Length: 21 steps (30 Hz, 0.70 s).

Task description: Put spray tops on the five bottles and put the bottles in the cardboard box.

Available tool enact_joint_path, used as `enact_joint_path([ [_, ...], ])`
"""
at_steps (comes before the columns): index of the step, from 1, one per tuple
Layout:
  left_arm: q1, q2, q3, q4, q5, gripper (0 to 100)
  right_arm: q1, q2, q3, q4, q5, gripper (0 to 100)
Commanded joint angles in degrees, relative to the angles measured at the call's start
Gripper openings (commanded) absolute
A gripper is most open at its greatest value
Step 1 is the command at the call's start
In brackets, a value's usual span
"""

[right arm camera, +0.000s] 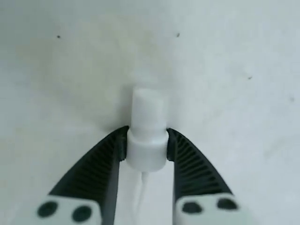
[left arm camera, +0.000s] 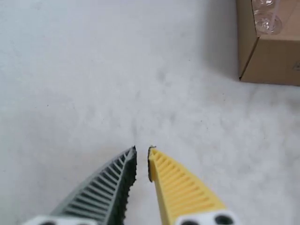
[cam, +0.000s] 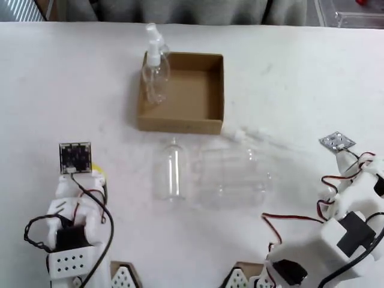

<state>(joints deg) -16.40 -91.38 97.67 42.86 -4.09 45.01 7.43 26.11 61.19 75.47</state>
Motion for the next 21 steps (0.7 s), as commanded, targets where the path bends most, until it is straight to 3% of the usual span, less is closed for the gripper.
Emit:
enact_joint_path([
  [1,0.48,-0.92,-0.26,0.53,-0.53,6,-0.48,-2.33,-5.36,4.35,-4.57,1.6],
  [12,0.4,-0.84,-0.26,0.62,-0.53,6,-3.82,-13.93,-2.55,12.35,-27.52,1.6],
  [21,0.57,-1.01,-0.26,0.53,-0.09,6,-15.96,-25.98,11.08,12.0,-42.81,1.6],
])
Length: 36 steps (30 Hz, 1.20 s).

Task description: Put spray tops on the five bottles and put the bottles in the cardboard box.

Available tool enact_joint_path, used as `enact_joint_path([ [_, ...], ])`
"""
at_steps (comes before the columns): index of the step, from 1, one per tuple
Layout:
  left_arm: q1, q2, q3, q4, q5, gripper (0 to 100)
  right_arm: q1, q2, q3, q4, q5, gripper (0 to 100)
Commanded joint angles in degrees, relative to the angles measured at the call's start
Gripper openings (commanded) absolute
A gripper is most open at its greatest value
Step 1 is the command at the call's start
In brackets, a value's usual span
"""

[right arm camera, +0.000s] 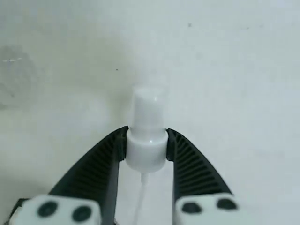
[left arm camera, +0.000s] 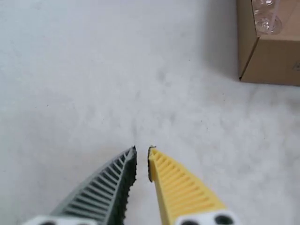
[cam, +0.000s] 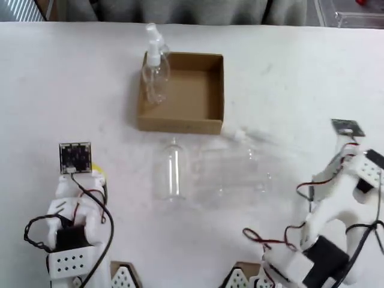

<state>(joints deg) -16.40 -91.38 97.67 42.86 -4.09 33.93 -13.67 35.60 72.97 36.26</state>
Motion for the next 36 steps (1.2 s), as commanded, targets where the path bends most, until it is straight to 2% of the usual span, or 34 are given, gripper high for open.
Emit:
enact_joint_path([
  [1,0.57,-1.01,-0.26,0.53,-0.09,6,-6.73,-6.02,2.46,0.22,-5.1,1.6],
  [6,0.66,-0.92,-2.11,0.88,0.09,6,-14.64,-10.15,5.19,-1.1,-16.53,1.6],
  [10,0.66,-0.84,-8.7,6.24,1.58,6,-18.15,-13.49,9.67,-7.08,-23.21,1.6],
  [12,1.45,-0.84,-13.1,9.58,3.69,6,-18.24,-15.16,12.48,-10.86,-23.65,1.6],
  [16,8.92,-0.75,-20.48,15.56,4.84,6,-18.24,-17.89,18.29,-17.19,-23.74,1.6],
  [20,17.45,-0.66,-24.97,16.44,4.84,6,-18.24,-18.42,19.78,-18.07,-23.38,1.6],
  [24,22.9,0.66,-28.13,16.18,5.54,6,-18.15,-18.42,20.57,-18.95,-23.38,1.6],
  [27,24.92,7.34,-32.26,16.0,9.41,6,-17.54,-18.51,20.75,-19.74,-23.3,1.6],
  [36,32.57,39.87,-50.11,16.09,20.13,6,-15.78,-18.51,20.92,-20.62,-23.21,1.5],
])
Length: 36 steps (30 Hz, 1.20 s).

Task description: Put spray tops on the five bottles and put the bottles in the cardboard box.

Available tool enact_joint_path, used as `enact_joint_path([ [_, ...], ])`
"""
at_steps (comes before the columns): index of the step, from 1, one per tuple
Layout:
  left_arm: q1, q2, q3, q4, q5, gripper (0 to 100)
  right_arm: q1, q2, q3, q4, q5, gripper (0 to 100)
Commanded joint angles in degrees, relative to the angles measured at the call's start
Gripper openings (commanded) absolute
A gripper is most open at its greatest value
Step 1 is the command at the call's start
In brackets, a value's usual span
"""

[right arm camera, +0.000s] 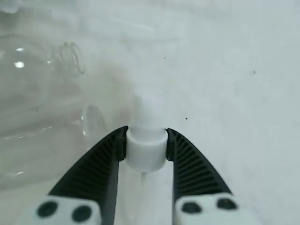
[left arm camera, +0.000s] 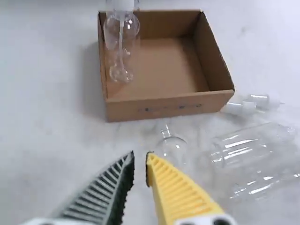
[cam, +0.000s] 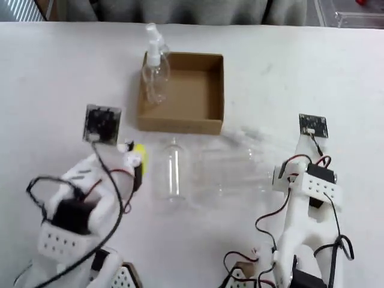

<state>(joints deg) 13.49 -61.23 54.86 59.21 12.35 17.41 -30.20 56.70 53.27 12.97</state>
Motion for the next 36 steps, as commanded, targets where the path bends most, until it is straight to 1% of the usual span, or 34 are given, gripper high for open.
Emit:
enact_joint_path([
  [1,3.47,12.44,-8.88,-0.26,4.92,6,0.75,-1.89,-0.18,-0.92,0.35,1.5],
  [3,4.7,17.01,-11.87,-0.26,7.56,6,0.75,-1.89,0.0,-0.84,1.85,1.5],
  [8,4.53,26.07,-16.7,-0.35,15.21,6,0.75,-1.89,0.7,-1.71,2.81,1.5],
  [12,5.93,31.69,-18.46,-0.26,18.64,6,0.48,-1.89,0.7,-1.71,2.81,1.5],
  [20,6.81,33.36,-18.73,0.18,18.9,6,0.4,-1.89,0.7,-3.03,2.9,1.5],
  [22,6.9,33.45,-18.81,1.76,18.99,10,0.4,-1.89,0.7,-4.35,2.9,1.5],
  [27,6.9,33.27,-19.16,6.51,19.08,24,0.31,-1.89,0.79,-4.88,2.55,1.5],
  [31,6.37,33.71,-18.2,7.12,19.08,26,0.31,-1.89,1.58,-5.67,2.37,1.5],
  [36,4.09,33.8,-17.14,4.75,19.08,26,0.31,-1.89,1.67,-6.46,2.29,1.5],
])
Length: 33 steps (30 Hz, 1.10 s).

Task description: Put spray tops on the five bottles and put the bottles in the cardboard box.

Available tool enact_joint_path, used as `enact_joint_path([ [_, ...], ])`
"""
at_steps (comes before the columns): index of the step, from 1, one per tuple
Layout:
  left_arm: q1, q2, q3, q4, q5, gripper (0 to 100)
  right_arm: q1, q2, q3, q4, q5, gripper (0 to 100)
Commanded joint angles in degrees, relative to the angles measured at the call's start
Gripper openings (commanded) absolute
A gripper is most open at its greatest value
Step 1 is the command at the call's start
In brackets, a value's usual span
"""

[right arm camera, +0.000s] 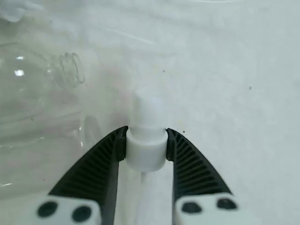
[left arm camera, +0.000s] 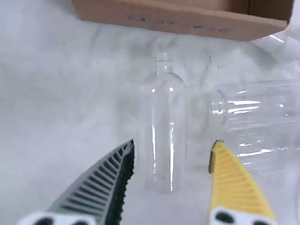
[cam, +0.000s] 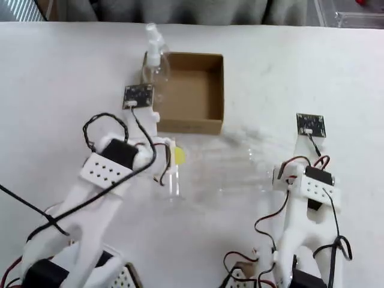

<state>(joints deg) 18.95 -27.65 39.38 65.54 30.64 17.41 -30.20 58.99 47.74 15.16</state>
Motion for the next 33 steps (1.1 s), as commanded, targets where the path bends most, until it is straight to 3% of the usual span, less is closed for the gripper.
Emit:
enact_joint_path([
  [1,-1.45,0.22,-1.67,-2.02,0.7,26,0.31,-1.89,-0.62,-0.92,0.09,1.5],
  [5,-1.36,4.7,-3.16,-2.9,1.58,26,0.31,-1.89,-0.53,-0.84,0.09,1.5],
  [14,-4.09,26.42,-19.43,1.41,2.99,26,-2.07,-1.98,0.26,-1.01,0.09,1.5],
  [33,0.4,32.13,-20.75,1.14,2.2,26,-1.98,-2.07,0.26,-0.66,0.35,1.5],
])
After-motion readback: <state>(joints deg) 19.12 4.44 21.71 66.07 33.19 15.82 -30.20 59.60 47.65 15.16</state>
